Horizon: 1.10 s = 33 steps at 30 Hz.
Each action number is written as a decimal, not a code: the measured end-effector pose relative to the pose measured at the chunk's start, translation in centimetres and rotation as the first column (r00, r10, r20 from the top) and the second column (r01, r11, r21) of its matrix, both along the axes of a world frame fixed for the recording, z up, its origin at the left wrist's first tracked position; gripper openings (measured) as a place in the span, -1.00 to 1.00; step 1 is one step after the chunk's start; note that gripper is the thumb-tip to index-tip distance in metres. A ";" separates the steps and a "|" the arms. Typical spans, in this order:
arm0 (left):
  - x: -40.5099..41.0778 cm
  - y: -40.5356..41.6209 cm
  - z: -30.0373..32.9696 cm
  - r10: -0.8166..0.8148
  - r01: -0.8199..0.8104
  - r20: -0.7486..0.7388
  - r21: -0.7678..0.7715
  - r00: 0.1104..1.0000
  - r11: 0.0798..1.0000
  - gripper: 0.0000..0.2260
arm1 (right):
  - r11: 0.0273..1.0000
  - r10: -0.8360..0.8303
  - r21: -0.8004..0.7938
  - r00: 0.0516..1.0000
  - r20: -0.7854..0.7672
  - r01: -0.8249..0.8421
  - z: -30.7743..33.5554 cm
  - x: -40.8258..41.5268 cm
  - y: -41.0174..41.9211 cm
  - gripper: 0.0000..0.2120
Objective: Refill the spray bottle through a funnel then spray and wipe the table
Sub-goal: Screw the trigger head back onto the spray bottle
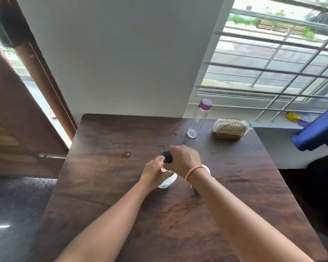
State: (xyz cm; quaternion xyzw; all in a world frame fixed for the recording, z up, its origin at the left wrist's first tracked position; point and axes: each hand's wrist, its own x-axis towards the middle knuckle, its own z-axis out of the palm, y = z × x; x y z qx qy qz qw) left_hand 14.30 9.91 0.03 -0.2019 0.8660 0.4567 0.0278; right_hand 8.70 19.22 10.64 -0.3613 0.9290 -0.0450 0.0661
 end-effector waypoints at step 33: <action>1.7 -0.3 0.5 0.104 -0.106 -0.034 -0.061 0.994 0.993 -0.20 | 0.926 0.342 0.148 0.938 0.057 -0.347 1.7 0.0 -0.2 -0.76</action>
